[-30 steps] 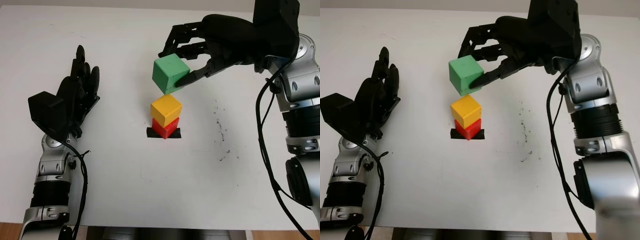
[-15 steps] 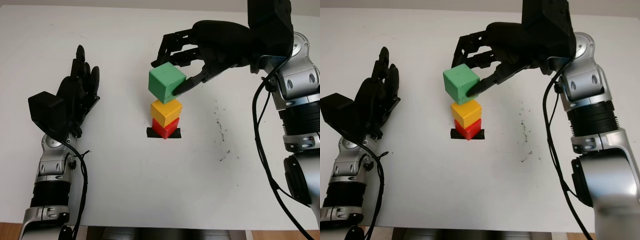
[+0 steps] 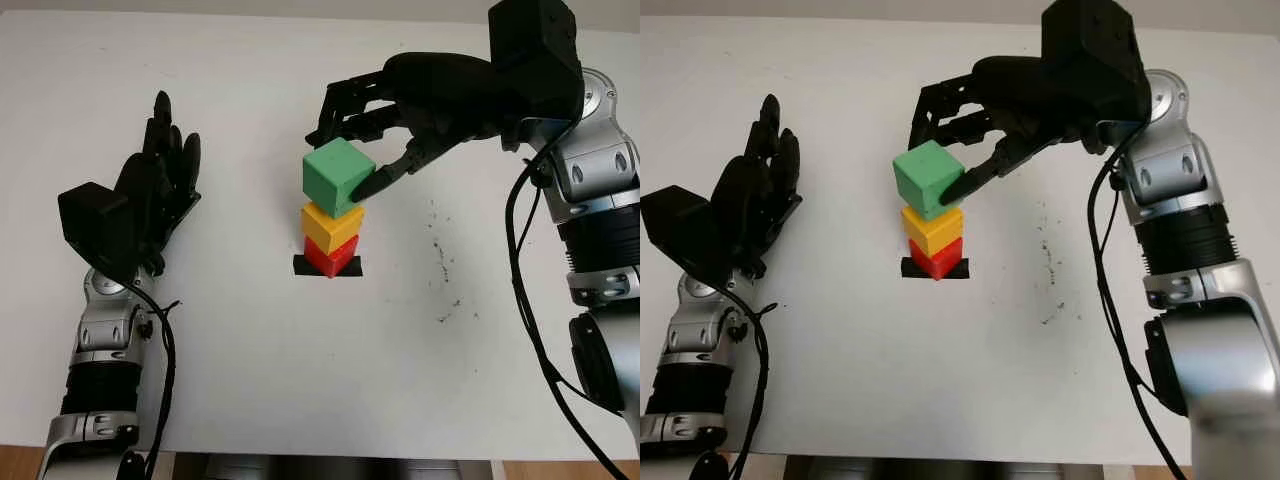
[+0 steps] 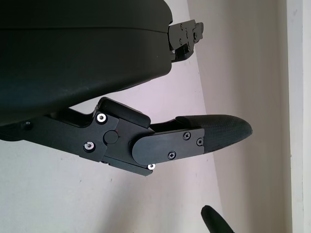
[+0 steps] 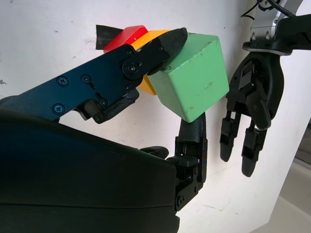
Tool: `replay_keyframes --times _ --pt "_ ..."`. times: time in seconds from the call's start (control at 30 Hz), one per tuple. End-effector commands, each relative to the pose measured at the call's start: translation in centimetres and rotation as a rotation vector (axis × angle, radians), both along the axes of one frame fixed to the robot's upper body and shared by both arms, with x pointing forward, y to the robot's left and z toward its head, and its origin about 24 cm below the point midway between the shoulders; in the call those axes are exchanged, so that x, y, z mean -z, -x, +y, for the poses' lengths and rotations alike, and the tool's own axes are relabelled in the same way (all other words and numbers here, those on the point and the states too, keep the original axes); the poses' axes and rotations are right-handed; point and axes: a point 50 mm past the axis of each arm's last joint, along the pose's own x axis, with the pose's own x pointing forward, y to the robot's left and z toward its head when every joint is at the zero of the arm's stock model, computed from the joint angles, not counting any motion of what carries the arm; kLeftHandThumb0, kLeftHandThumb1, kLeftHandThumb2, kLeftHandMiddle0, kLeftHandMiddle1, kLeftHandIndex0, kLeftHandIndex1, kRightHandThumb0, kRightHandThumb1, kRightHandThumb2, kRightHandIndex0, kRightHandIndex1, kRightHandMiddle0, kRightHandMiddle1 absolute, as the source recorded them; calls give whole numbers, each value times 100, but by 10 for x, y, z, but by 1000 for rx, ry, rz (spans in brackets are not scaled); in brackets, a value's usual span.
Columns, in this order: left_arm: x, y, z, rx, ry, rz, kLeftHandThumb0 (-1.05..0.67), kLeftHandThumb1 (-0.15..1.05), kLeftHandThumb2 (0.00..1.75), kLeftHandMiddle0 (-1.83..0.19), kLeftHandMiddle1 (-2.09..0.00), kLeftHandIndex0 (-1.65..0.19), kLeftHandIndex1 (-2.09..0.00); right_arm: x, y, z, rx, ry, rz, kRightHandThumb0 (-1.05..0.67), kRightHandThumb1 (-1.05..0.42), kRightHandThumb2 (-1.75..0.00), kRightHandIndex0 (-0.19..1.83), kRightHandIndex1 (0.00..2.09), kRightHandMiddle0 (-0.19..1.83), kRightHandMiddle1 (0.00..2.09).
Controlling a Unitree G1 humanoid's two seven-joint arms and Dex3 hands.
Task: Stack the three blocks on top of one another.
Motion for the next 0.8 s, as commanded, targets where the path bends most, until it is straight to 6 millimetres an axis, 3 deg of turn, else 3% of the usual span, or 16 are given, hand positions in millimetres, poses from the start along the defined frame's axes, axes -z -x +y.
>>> replay_keyframes --times 0.0,0.77 --pt "-4 1 2 -2 -11 -18 -79 105 57 19 0 19 0 1 0 -3 -1 17 -14 -49 -92 -5 34 4 36 169" --pt "-3 2 2 -14 -13 -21 -79 105 56 19 -2 19 0 15 -3 0 -7 27 -23 -51 -91 -5 35 4 39 164"
